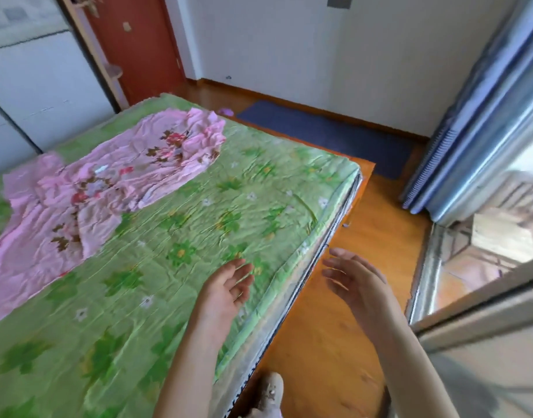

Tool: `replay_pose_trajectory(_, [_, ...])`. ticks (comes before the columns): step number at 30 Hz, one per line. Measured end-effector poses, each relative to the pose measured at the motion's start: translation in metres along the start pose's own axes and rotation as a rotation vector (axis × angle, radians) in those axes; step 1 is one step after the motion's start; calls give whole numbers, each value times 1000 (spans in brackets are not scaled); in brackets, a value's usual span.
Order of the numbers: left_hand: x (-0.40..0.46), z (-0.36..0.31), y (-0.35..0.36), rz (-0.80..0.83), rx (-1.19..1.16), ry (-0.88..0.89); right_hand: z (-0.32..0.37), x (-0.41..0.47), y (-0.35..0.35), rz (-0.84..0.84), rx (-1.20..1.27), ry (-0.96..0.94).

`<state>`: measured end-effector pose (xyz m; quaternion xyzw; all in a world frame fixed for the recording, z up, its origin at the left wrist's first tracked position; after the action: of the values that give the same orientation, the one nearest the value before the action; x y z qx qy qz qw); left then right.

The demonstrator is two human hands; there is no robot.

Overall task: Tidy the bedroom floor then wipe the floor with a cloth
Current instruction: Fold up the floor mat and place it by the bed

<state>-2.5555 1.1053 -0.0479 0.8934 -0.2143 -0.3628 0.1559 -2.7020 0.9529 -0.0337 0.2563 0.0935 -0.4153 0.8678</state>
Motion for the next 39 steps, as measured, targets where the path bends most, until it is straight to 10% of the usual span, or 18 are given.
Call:
replay_pose_trajectory(21, [162,-10,211,543,371,-227,76,90,-102,-598,239,-266])
replay_pose_trajectory(39, [302,33,505,589,284,-198,254,277,-303,-570,396,-262])
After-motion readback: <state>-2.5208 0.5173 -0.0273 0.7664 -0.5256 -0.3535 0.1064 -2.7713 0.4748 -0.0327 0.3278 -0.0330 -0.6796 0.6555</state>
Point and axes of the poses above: each hand's wrist, its own x-axis towards the middle knuckle, its own y-axis out of the palm, z = x × y, the point moved 1 cm from there along x, towards the middle knuckle, and after that the axes turned 3 degrees about -x, right-handed, at the moved point
